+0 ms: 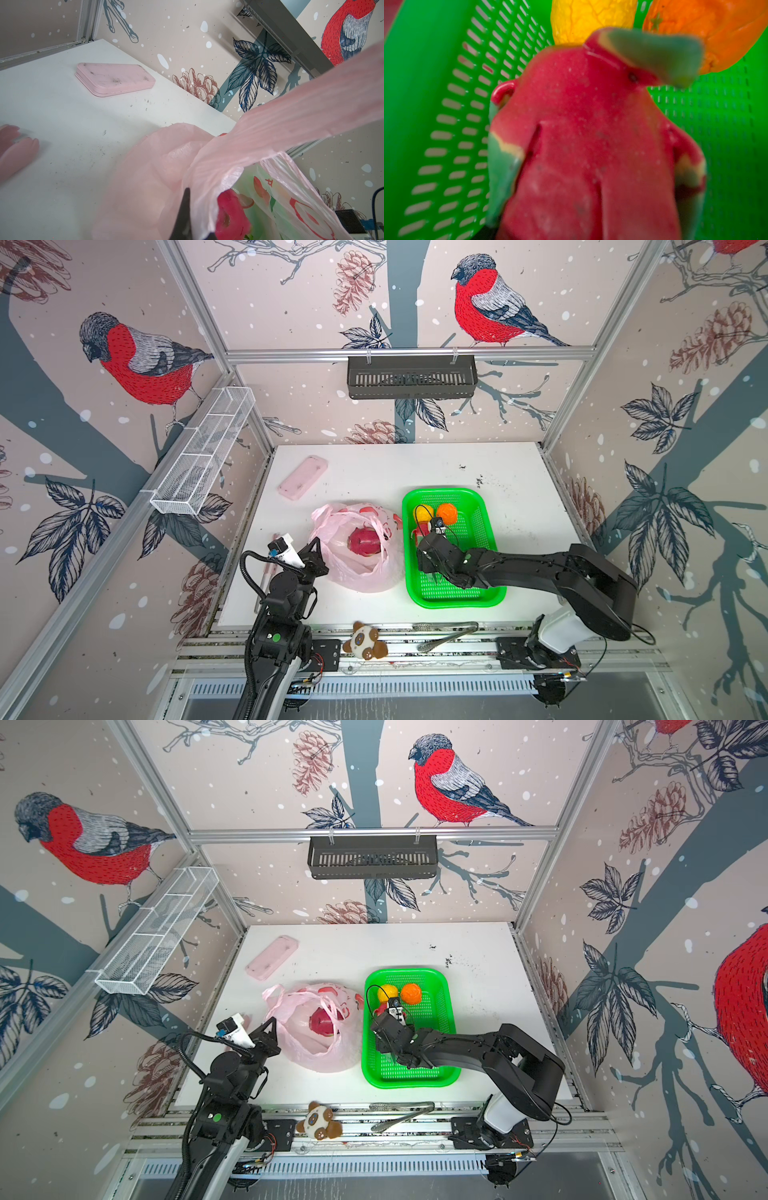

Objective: Untie the knot of the plastic bag and take out the fruit
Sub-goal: 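Open the right gripper to release the dragon fruit in the basket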

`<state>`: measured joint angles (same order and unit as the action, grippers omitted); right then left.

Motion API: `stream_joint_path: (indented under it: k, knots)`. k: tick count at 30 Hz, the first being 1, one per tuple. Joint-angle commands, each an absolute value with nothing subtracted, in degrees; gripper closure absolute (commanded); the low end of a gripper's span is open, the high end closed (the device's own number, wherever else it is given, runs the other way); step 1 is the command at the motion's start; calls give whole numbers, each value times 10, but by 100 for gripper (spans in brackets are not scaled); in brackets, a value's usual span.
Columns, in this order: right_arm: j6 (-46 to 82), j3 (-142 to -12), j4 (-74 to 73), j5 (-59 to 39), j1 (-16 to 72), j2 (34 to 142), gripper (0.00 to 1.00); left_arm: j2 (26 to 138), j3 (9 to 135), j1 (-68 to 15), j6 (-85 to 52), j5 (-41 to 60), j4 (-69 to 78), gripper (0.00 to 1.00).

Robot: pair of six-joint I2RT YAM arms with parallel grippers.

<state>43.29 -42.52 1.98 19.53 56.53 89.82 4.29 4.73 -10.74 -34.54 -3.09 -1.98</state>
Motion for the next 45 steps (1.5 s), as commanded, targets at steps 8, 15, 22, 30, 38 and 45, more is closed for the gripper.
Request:
stream_joint_path:
  k: [8,15,22,30,38,45]
  knots:
    - [439,-428,17,198,565,901,49,44,49,-107,-346,-33,-14,100]
    - [440,-429,19,197,565,901,44,43,49,-107,-347,-33,-13,100]
    - [443,-429,22,199,568,898,39,41,49,-107,-346,-32,-15,100]
    - [443,-431,27,202,570,898,32,40,50,-107,-345,-32,-16,100]
    - [441,-440,38,211,573,897,23,40,50,-107,-345,-32,-17,100]
    - [439,-444,41,213,574,898,17,38,50,-107,-345,-31,-17,100]
